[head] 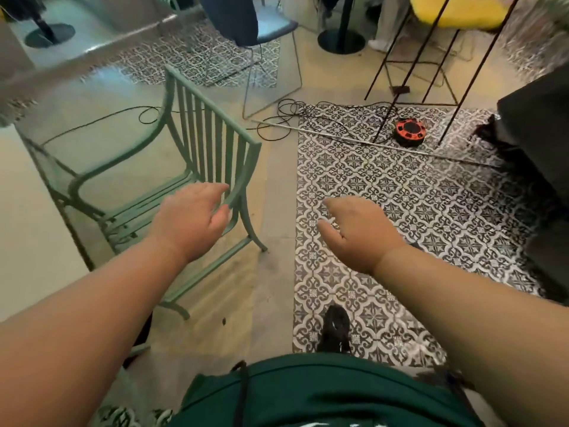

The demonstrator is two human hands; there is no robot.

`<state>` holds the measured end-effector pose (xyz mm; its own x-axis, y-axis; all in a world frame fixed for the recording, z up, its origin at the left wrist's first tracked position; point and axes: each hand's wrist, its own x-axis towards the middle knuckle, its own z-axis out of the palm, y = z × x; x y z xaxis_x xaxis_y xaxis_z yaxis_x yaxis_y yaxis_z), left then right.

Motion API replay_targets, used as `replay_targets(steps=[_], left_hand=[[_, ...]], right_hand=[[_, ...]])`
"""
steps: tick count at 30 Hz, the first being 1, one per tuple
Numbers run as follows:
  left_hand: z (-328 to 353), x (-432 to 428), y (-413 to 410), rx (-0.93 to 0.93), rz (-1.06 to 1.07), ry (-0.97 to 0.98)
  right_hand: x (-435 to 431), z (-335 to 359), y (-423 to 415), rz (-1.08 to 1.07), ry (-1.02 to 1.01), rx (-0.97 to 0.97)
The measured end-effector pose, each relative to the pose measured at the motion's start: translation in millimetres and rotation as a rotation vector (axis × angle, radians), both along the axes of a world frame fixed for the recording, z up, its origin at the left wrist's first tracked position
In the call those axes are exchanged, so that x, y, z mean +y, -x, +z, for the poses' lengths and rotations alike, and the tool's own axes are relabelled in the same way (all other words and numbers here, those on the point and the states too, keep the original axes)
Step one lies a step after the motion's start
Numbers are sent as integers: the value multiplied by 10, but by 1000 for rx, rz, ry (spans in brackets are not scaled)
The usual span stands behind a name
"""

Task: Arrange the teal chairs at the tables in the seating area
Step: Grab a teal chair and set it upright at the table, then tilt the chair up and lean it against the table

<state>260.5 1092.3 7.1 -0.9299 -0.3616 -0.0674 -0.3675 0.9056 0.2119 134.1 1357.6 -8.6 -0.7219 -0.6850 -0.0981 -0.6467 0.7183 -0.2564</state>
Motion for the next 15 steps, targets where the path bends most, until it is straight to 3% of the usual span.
replay_targets(steps=[9, 15], left_hand=[[36, -133, 1545, 25, 173, -61], [97, -570, 2006, 31, 311, -72]], right_hand=[[-422, 77, 2003, 185, -81, 24], [-1001, 69, 2734, 255, -57, 1]])
